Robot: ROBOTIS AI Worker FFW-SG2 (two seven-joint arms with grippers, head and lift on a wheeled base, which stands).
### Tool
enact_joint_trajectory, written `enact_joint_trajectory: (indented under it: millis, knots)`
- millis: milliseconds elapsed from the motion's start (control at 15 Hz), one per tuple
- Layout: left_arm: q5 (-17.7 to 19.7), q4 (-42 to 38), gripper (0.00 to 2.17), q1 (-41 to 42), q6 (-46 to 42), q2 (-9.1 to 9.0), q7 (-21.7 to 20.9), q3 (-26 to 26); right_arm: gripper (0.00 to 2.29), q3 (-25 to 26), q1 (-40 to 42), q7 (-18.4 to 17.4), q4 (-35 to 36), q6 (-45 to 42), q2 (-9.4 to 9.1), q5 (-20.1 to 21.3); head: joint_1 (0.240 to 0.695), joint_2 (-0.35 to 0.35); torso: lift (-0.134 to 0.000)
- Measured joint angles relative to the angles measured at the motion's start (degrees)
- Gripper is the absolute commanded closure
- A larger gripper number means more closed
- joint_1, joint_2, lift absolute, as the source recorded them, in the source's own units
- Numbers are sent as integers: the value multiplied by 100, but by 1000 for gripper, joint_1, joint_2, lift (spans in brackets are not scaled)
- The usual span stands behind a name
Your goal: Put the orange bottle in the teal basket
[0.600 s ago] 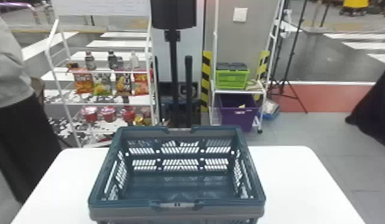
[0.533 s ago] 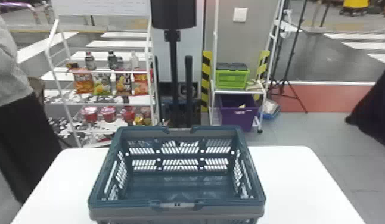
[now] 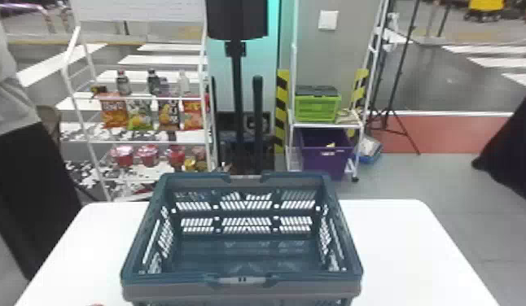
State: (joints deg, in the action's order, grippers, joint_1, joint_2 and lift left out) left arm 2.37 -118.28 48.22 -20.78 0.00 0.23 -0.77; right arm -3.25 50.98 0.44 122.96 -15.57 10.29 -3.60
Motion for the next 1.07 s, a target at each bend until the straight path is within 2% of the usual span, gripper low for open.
enact_joint_trajectory:
  millis: [267,467,733,933,1067]
  knots:
    - [-13,-129,508,-2,67,0,-5,2,144,0,0,0,17,25,8,5,499,0,0]
    - [-47,-568,508,6,462,2,-46,43,144,0,0,-1,26,40,8,9,499,0,0]
    - [-185,-1269,508,-260,1690,104,-227,183,144,6,0,-3,17,69,4,11,499,0,0]
    - [-238,-1632,508,-827,2952,141,-548,295,144,9,0,-5,-5,93,-26,37,499,0,0]
    - [-273,-1774,508,-1370,3922,231,-697,323,144,7,-10,-8,-21,95,-55,67,499,0,0]
